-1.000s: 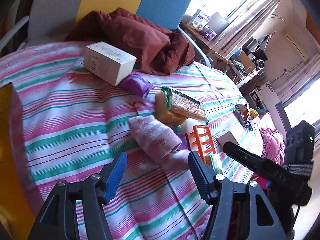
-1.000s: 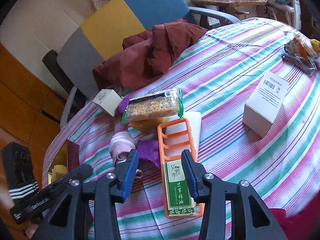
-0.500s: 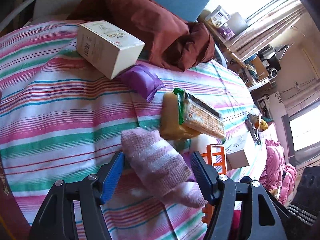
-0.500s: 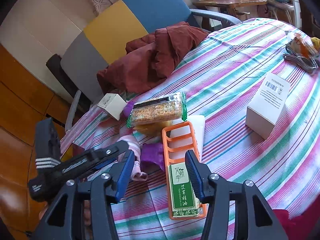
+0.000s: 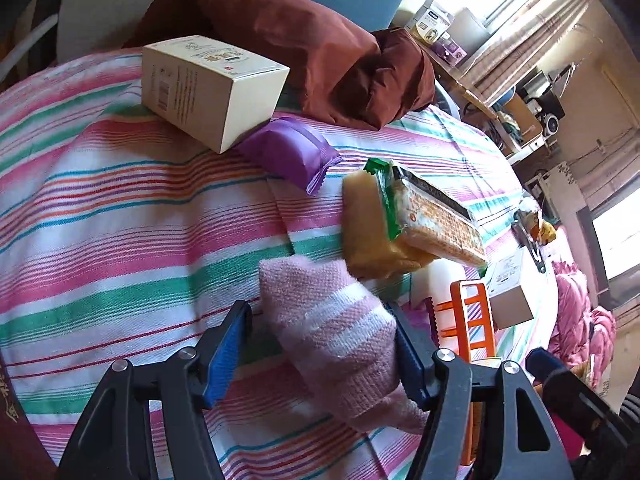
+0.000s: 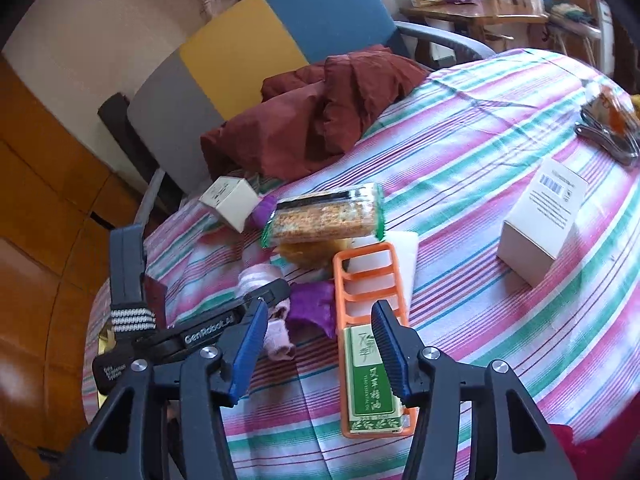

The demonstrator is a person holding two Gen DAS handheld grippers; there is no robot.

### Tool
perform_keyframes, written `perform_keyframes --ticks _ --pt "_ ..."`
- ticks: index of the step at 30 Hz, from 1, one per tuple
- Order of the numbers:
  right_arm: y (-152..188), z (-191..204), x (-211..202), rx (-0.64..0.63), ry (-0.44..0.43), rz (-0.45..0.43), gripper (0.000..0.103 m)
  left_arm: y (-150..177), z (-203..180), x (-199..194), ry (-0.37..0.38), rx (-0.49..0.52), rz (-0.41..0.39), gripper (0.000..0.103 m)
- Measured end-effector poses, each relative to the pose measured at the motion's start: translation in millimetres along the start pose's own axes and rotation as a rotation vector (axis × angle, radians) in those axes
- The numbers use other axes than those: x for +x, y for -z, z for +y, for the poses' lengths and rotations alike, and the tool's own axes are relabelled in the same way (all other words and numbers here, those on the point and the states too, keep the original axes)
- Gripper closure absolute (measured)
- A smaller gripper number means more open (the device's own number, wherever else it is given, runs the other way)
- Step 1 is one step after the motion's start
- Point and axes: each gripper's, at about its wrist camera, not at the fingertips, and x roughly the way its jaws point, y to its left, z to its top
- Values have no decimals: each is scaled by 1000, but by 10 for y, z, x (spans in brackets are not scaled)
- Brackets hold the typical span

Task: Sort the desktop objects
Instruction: 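Grasp the pink sock with the left tool while the right tool grasps the cracker package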

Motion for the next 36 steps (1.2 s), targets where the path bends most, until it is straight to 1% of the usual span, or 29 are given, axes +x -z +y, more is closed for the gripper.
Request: perform_keyframes --ticks 3,6,9,11,13,15,16,18,20,22,24,26,28,30,31,32,34,36 --pt "-8 78 11 -41 -12 26 48 1 -18 3 -6 19 3 34" --pt "-96 206 29 -147 8 55 47 2 -31 2 -10 34 7 34" --pt "-244 359 46 -300 48 73 42 5 -14 -9 -6 34 7 38" --pt "-356 454 90 -435 82 82 35 11 -1 -21 -4 34 5 41" --pt "-449 513 178 -565 115 96 31 19 20 -28 5 32 2 42" --pt "-534 540 318 -671 117 136 29 27 42 -40 15 28 0 42" --pt "-575 545 404 -714 133 160 29 28 53 -44 19 25 0 43" --pt "-635 551 546 -777 140 202 26 28 65 -50 25 21 0 43" --pt "-689 548 707 -830 153 247 20 32 78 -55 30 20 -1 45" --pt "-711 539 874 -889 169 299 20 40 107 -68 39 14 -2 47" --pt "-739 511 1027 -919 181 352 20 46 129 -79 46 10 -3 50" --pt "-787 496 1138 -943 206 370 20 48 143 -84 47 14 -4 52" --pt "-835 480 1219 -944 200 394 20 56 143 -89 47 18 -7 53" --pt "-861 465 1277 -945 198 408 22 65 143 -92 46 23 -11 54" --pt "-861 459 1298 -946 191 419 27 72 143 -96 45 24 -13 55" --pt "-850 465 1327 -948 183 432 36 76 144 -100 45 24 -14 57" --pt "-829 482 1326 -944 153 442 45 87 141 -111 49 25 -17 60" --pt "-818 486 1284 -938 153 427 48 103 121 -125 49 33 -18 63"
